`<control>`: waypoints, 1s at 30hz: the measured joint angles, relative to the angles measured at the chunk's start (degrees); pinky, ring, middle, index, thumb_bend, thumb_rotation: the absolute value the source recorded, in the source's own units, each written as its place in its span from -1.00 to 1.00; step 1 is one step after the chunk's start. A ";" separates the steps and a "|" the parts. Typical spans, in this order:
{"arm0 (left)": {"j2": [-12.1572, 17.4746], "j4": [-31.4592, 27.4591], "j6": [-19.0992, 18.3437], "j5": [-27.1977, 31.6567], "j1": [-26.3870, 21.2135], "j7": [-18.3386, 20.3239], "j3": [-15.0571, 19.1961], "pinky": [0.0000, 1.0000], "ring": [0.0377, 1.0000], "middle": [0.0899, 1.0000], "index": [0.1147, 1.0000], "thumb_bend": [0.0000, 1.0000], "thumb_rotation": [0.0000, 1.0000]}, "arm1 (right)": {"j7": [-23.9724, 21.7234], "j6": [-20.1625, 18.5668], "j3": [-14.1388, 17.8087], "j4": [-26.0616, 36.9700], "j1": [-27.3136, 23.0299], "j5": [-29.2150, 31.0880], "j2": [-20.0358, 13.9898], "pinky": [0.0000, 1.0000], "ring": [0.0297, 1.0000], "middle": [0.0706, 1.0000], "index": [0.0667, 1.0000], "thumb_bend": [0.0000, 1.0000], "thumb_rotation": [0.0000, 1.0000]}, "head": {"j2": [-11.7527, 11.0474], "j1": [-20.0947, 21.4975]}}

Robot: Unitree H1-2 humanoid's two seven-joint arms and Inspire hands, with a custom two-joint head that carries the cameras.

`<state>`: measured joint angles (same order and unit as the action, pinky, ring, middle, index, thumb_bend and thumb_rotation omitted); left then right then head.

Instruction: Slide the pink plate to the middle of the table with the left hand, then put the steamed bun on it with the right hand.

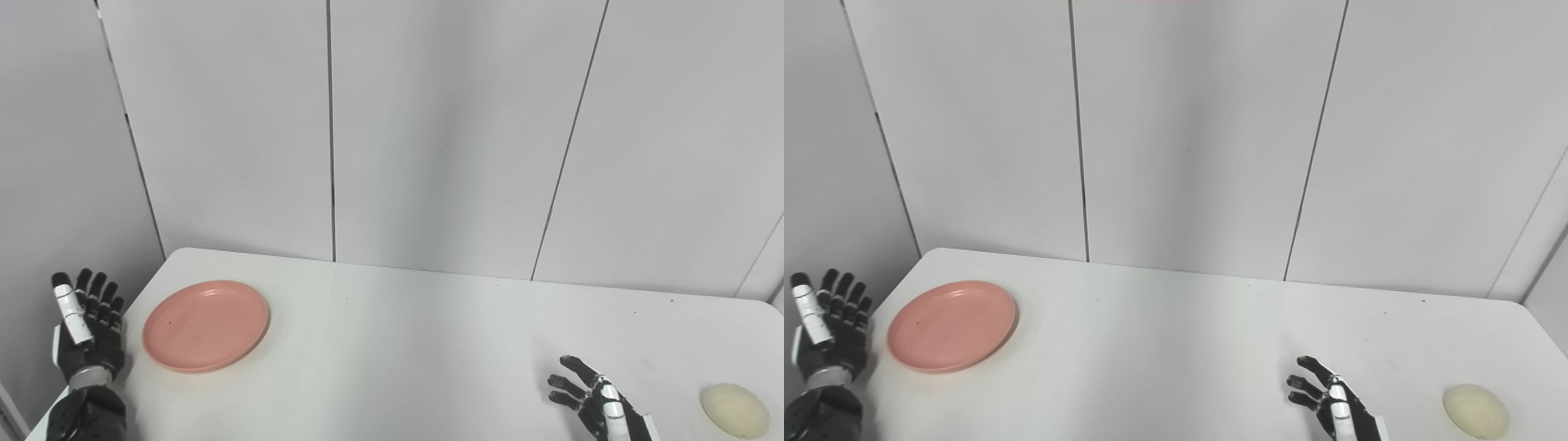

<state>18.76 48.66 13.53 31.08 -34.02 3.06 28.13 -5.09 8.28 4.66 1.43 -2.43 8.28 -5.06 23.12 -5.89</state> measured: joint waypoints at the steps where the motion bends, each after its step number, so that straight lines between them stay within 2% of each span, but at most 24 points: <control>1: -0.06 -0.20 -0.30 -0.31 0.02 -0.25 -0.28 1.00 0.91 0.90 0.79 0.54 0.79 | 0.12 0.00 0.00 0.02 0.02 -0.13 0.03 0.37 0.41 0.62 0.38 0.16 0.87 | 0.00 0.00; 6: -0.06 -1.02 -1.57 -1.64 0.07 -1.63 -1.28 0.97 0.87 0.87 0.73 0.58 0.69 | 0.68 -0.22 -0.02 0.15 0.06 -0.20 0.11 0.41 0.46 0.65 0.41 0.10 0.93 | 0.09 0.26; 9: -0.06 -1.85 -1.90 -3.39 0.47 -2.87 -2.25 0.91 0.83 0.85 0.69 0.60 0.70 | 0.93 -0.58 -0.11 0.31 0.17 -0.37 0.14 0.39 0.44 0.64 0.39 0.10 0.91 | 0.09 0.35; 14: -0.10 -4.60 -2.15 -10.17 2.30 -5.74 -6.48 0.88 0.79 0.82 0.74 0.62 0.76 | 0.92 -0.81 -0.11 0.38 0.21 -0.17 0.15 0.39 0.45 0.65 0.40 0.10 0.89 | 0.17 0.44; 17: -0.31 -5.81 -2.88 -12.58 2.71 -7.54 -7.69 0.87 0.78 0.80 0.72 0.59 0.73 | 0.97 -1.52 -0.16 0.80 0.49 -0.20 0.28 0.40 0.45 0.66 0.43 0.07 0.90 | 0.26 0.61; 23: -1.10 -6.90 -3.95 -12.86 2.72 -8.26 -8.00 0.87 0.78 0.80 0.71 0.57 0.73 | 1.44 -2.18 -0.29 1.16 0.82 -0.84 0.48 0.39 0.44 0.66 0.43 0.03 0.91 | 0.35 0.79; 30: -1.23 -6.98 -3.81 -12.99 2.74 -8.03 -8.62 0.98 0.74 0.81 0.74 0.50 0.70 | 1.96 -3.16 -0.38 1.56 1.07 -1.34 0.64 0.34 0.41 0.62 0.42 0.07 0.90 | 0.44 0.88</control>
<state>17.53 41.69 9.73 18.10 -31.29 -4.97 19.51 -3.12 5.12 4.28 2.99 -1.37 6.94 -4.42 23.55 -5.01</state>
